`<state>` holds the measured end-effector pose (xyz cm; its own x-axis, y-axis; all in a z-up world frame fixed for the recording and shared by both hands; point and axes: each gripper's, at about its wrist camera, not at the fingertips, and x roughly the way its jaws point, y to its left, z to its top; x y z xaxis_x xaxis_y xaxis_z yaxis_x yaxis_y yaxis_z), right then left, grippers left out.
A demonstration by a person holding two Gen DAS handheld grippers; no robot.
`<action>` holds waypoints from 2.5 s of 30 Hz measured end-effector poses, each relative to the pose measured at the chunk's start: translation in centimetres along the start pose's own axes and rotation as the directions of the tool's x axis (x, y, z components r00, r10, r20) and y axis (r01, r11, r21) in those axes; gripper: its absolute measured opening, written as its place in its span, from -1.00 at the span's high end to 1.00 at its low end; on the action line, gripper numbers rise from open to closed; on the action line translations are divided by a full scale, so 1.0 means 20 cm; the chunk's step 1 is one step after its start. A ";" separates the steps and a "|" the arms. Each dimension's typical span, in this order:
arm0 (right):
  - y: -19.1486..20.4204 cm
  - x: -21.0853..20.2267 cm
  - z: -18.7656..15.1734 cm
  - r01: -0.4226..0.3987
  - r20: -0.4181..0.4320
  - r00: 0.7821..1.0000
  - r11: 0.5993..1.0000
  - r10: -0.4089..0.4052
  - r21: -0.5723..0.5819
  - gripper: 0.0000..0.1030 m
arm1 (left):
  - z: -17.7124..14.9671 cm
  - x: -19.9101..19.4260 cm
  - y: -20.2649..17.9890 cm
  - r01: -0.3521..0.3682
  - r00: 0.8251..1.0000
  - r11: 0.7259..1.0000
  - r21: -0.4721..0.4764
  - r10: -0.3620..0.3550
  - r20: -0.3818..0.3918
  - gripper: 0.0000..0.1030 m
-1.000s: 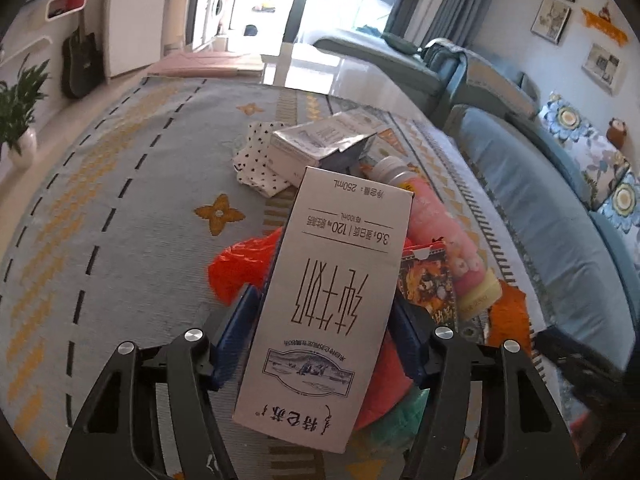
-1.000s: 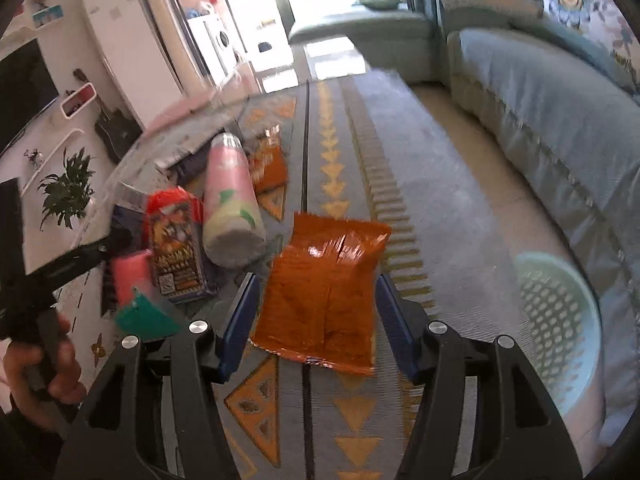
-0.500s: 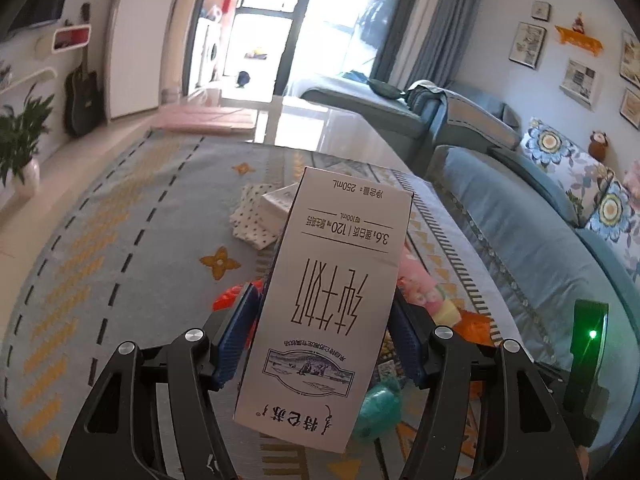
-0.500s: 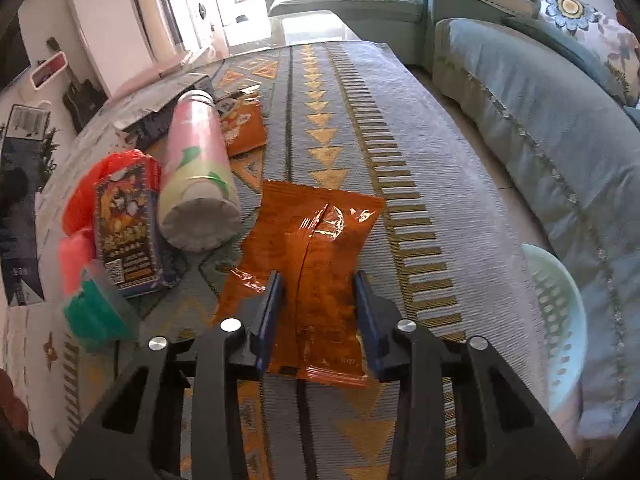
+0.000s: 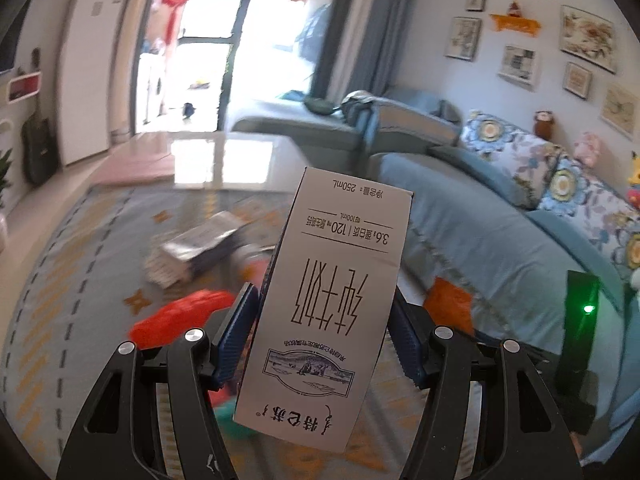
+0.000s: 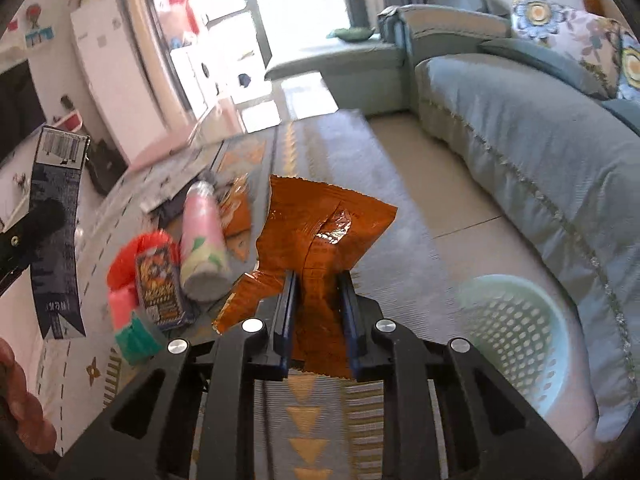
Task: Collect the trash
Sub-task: 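Carry the snack bag and carton over the basket and release both, then grasp the pink bottle with the right tool while the left tool grasps the pink bag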
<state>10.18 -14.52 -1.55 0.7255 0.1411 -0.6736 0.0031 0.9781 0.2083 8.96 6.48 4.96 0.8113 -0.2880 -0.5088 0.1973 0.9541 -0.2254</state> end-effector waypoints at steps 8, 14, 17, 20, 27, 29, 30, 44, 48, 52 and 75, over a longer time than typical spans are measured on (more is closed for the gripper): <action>-0.44 -0.22 0.02 0.102 0.027 0.994 0.989 -0.105 0.105 0.65 | -0.01 0.09 -0.47 0.137 0.991 0.990 0.038 -0.136 -0.019 -0.18; -0.79 -0.25 -0.07 0.188 -0.034 0.982 0.968 -0.185 0.167 0.65 | -0.14 0.25 -0.73 0.196 0.978 0.979 0.061 -0.190 -0.090 -0.18; -0.91 -0.24 -0.14 0.228 -0.087 0.973 0.958 -0.215 0.173 0.65 | -0.20 0.35 -0.82 0.213 0.970 0.974 0.072 -0.203 -0.132 -0.18; -0.96 -0.21 -0.19 0.246 -0.130 0.966 0.953 -0.225 0.174 0.65 | -0.26 0.43 -0.89 0.224 0.963 0.972 0.071 -0.210 -0.168 -0.18; -1.03 -0.13 -0.24 0.255 -0.222 0.952 0.945 -0.209 0.204 0.50 | -0.37 0.56 -0.97 0.240 0.945 0.968 0.072 -0.216 -0.243 -0.20; -1.05 -0.11 -0.25 0.252 -0.244 0.950 0.940 -0.195 0.228 0.42 | -0.39 0.60 -0.97 0.254 0.934 0.965 0.061 -0.228 -0.275 -0.25; -1.06 -0.10 -0.26 0.254 -0.251 0.948 0.939 -0.195 0.230 0.40 | -0.40 0.61 -0.96 0.250 0.931 0.967 0.056 -0.225 -0.286 -0.29; -1.06 -0.15 -0.23 0.261 -0.187 0.957 0.938 -0.221 0.227 0.03 | -0.38 0.56 -0.79 0.222 0.945 0.975 0.029 -0.207 -0.254 -0.38; -1.01 -0.17 -0.21 0.251 -0.151 0.963 0.947 -0.223 0.203 0.03 | -0.38 0.54 -0.75 0.214 0.947 0.977 0.019 -0.202 -0.248 -0.37; -0.98 -0.19 -0.18 0.222 -0.102 0.974 0.954 -0.205 0.203 0.03 | -0.36 0.48 -0.69 0.195 0.957 0.981 0.021 -0.185 -0.223 -0.36; -0.13 -0.05 -0.01 -0.035 0.009 0.999 0.999 0.036 -0.017 0.04 | -0.26 0.08 0.71 -0.133 0.981 0.930 -0.342 0.074 -0.182 -0.39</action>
<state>9.23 -17.23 -1.57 0.7314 0.1744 -0.6593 -0.0339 0.9749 0.2202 10.22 19.12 -3.28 0.7101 -0.2272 -0.6665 -0.1126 0.8977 -0.4260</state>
